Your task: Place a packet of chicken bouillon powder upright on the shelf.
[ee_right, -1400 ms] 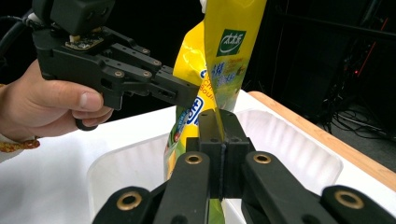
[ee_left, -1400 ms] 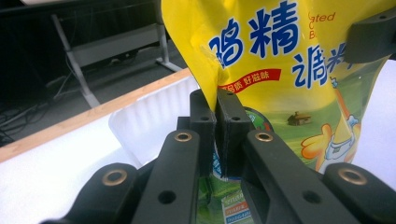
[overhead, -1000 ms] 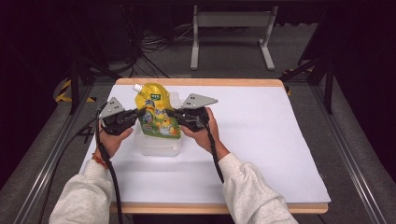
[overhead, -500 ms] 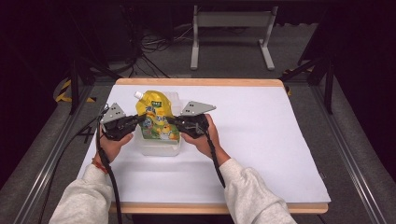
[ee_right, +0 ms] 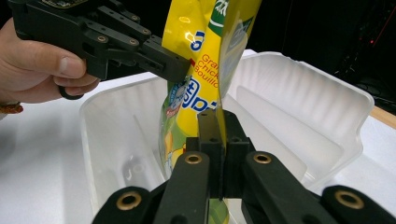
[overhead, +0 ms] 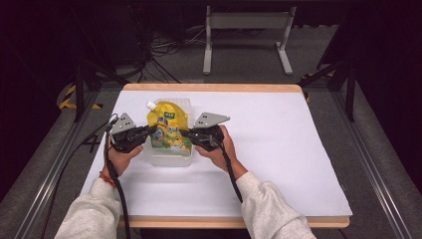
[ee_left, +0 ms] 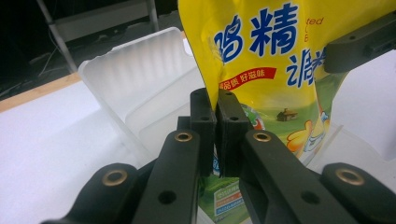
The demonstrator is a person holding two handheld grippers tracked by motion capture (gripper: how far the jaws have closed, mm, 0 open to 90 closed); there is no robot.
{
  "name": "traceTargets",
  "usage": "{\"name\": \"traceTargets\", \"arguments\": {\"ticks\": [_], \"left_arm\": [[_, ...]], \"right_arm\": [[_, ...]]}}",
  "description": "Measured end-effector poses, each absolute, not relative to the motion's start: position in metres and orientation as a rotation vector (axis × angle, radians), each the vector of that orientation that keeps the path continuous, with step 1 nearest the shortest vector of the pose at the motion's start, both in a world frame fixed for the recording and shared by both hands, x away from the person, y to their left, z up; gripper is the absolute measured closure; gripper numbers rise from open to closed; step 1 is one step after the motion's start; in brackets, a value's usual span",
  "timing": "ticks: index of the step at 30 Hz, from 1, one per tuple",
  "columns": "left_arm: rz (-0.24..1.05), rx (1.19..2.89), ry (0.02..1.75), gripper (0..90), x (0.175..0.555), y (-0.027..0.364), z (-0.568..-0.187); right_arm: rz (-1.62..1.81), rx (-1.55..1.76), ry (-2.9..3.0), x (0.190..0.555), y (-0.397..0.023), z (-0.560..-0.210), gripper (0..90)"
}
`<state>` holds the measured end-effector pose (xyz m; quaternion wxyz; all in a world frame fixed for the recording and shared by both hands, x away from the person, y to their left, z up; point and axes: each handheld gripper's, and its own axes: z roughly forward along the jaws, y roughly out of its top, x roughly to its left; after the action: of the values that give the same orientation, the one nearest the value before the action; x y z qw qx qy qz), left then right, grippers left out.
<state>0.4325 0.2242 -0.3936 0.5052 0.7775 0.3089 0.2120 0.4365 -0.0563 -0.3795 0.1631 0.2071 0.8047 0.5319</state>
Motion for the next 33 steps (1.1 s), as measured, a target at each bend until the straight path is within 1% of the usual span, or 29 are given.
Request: {"name": "traceTargets", "arguments": {"ticks": [22,33], "left_arm": [[0.51,1.849,0.762,84.9,0.4266,0.2267,-0.3961],[0.535,1.861,0.768,82.8,0.4228,0.2266,-0.3909]], "right_arm": [[1.478,0.599,2.304,0.4325,-0.0576,-0.3826,89.3],[1.438,0.602,2.302,0.4309,-0.0577,-0.3763,84.4]]}}
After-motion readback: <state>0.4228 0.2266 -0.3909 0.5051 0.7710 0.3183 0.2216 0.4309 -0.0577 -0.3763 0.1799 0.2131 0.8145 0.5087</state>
